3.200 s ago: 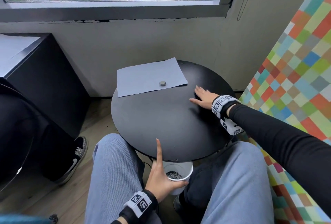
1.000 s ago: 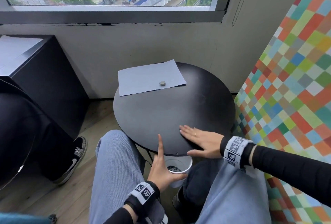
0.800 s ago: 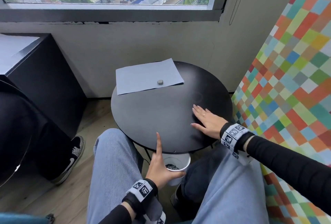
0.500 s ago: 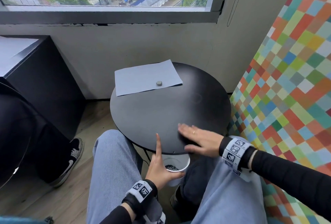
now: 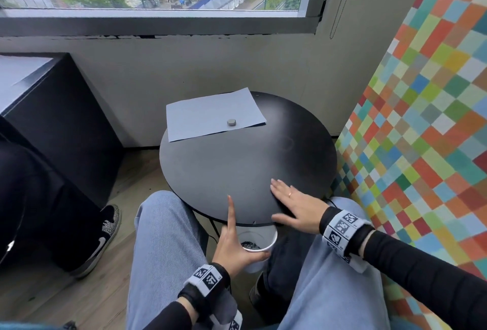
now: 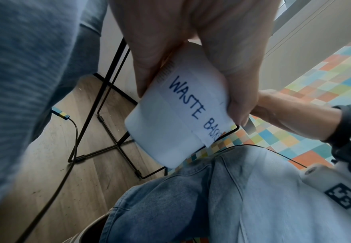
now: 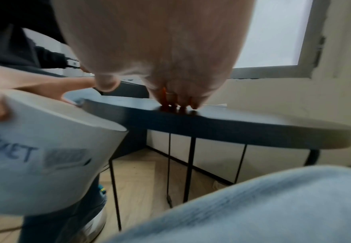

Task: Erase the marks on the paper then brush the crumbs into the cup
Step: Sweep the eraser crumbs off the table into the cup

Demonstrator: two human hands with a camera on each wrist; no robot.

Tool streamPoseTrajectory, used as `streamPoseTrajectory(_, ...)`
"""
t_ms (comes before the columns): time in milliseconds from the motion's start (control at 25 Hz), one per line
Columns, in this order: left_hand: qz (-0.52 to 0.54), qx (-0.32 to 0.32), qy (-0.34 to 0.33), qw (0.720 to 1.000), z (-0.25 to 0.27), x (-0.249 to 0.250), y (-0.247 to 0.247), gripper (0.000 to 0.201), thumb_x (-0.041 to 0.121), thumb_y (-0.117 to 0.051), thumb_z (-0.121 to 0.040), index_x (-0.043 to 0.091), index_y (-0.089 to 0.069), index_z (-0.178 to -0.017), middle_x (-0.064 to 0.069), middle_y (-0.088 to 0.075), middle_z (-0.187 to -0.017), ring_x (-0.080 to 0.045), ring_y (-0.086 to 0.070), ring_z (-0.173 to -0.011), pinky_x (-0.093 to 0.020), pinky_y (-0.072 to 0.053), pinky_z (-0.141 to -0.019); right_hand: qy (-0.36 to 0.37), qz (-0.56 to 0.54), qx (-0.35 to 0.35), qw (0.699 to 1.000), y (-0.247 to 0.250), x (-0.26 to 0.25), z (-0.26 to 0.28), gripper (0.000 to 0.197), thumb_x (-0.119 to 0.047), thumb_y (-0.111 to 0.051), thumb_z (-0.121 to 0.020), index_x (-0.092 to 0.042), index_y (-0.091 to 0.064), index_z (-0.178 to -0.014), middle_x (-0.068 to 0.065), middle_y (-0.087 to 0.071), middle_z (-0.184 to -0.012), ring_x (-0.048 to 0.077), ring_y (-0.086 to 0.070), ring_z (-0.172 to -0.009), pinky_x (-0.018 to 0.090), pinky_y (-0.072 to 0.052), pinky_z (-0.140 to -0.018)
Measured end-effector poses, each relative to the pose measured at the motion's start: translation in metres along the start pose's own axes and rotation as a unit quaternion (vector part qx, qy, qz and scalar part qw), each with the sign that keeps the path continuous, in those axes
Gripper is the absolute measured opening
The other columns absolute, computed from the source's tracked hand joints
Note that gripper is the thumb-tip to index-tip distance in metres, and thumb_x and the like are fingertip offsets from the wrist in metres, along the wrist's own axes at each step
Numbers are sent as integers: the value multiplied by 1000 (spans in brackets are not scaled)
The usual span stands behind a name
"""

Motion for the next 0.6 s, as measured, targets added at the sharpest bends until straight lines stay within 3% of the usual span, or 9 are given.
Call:
streamPoseTrajectory(80,-4,-7,5,1000,0,0,0,152,50,-92,-54,53,31,-143,5,-45,-137,-1,-40,-119,-14,-30,-97,81,11,-43,996,-9,-21,8,97,-80,-13,-82,-15,0,-153,-2,10,-159,6,14,-145,30,1,-121)
streamPoseTrajectory(160,-8,-10,12,1000,0,-1,0,151,52,-91,-54,51,30,-144,-2,-45,-140,-7,-43,-125,-15,-30,-98,129,9,-42,991,-13,-33,9,88,-71,-25,-88,-16,-4,-153,-5,8,-159,4,11,-145,25,5,-119)
streamPoseTrajectory(280,4,-10,14,1000,-1,-3,-1,152,51,-92,-51,57,29,-141,-1,-47,-138,-7,-43,-126,-17,-31,-101,27,-40,51,998,-3,-12,-4,94,-77,-8,-84,-14,-7,-153,-2,2,-160,5,8,-145,36,-4,-121)
streamPoseTrajectory(360,8,-8,11,1000,-2,-4,-2,151,50,-92,-50,57,29,-141,0,-46,-139,-1,-40,-124,-16,-30,-103,-9,-22,43,999,-1,-4,-5,104,-83,2,-77,-13,-7,-153,0,1,-160,4,10,-143,38,-7,-120)
streamPoseTrajectory(520,-6,-12,13,1000,-2,-5,-1,149,58,-89,-51,56,30,-141,-7,-49,-139,-12,-45,-128,-18,-32,-100,150,-7,-22,988,-13,-35,6,77,-64,-28,-93,-16,-16,-153,-6,-4,-159,1,4,-145,25,2,-120)
streamPoseTrajectory(600,-2,-11,16,1000,-1,-3,-2,150,56,-90,-51,57,30,-141,-4,-48,-136,-10,-46,-127,-16,-32,-99,125,-39,28,991,-10,-30,3,77,-63,-27,-93,-15,-17,-152,-5,-7,-159,2,1,-146,27,-2,-121)
Point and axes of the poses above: each hand's wrist, its own z-axis away from the middle knuckle, its own y-axis out of the back of the hand, x = y × z, the point moved 3 cm from there along -z, towards the middle knuckle
